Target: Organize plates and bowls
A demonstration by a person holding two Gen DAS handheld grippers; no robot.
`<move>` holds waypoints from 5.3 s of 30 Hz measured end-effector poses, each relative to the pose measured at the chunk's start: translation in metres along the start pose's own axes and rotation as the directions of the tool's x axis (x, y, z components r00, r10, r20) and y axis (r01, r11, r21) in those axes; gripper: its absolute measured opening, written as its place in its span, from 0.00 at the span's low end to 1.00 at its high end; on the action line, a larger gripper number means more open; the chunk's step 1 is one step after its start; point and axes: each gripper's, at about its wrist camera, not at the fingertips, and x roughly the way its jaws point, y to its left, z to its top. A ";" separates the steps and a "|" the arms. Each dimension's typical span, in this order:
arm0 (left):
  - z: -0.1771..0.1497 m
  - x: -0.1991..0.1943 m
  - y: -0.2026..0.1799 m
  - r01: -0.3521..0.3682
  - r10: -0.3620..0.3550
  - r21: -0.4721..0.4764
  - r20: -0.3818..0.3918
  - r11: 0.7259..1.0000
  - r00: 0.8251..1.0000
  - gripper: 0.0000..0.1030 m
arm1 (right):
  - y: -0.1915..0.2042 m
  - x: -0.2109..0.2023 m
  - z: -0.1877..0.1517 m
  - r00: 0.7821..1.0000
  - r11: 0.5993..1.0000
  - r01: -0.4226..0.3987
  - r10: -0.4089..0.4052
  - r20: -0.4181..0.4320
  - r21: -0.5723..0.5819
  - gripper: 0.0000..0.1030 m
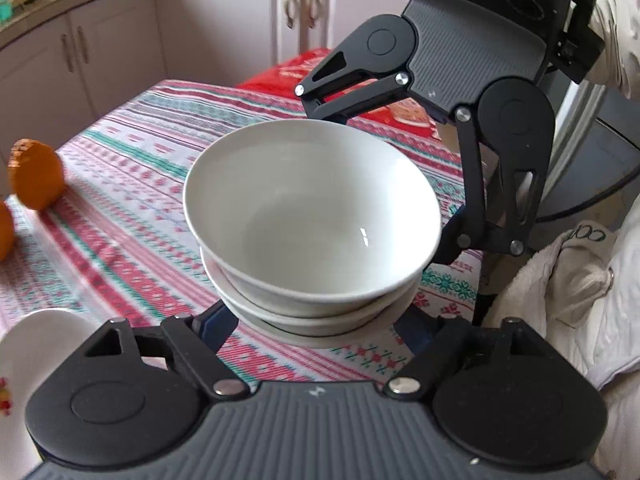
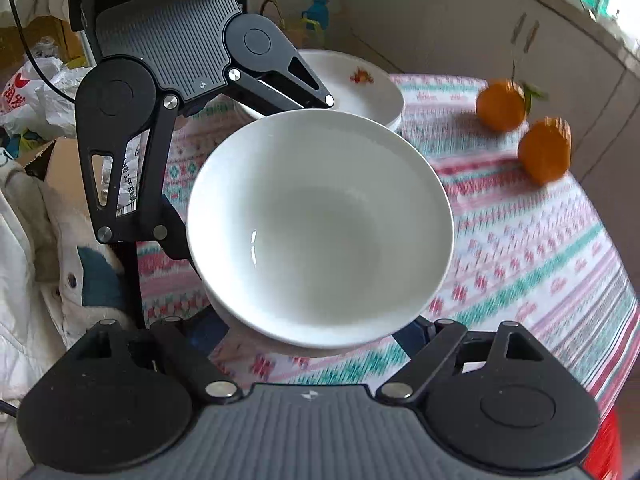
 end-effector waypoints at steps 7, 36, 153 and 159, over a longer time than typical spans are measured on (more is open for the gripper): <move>-0.014 -0.044 0.022 -0.105 0.108 -0.064 0.032 0.992 0.994 0.81 | -0.007 0.003 0.054 0.999 0.993 -0.007 0.011 0.037 -0.121 0.87; -0.092 -0.076 0.119 -0.244 0.254 -0.280 0.002 0.929 0.967 0.81 | -0.040 0.107 0.167 0.992 0.956 -0.124 0.129 0.001 -0.266 0.87; -0.055 -0.131 -0.109 -0.591 0.849 -0.744 -0.059 0.313 0.525 0.99 | 0.125 -0.070 0.032 0.711 0.524 0.472 -0.702 0.046 0.709 1.00; -0.055 -0.131 -0.109 -0.591 0.849 -0.744 -0.059 0.313 0.525 0.99 | 0.126 -0.070 0.032 0.707 0.522 0.476 -0.706 0.045 0.708 1.00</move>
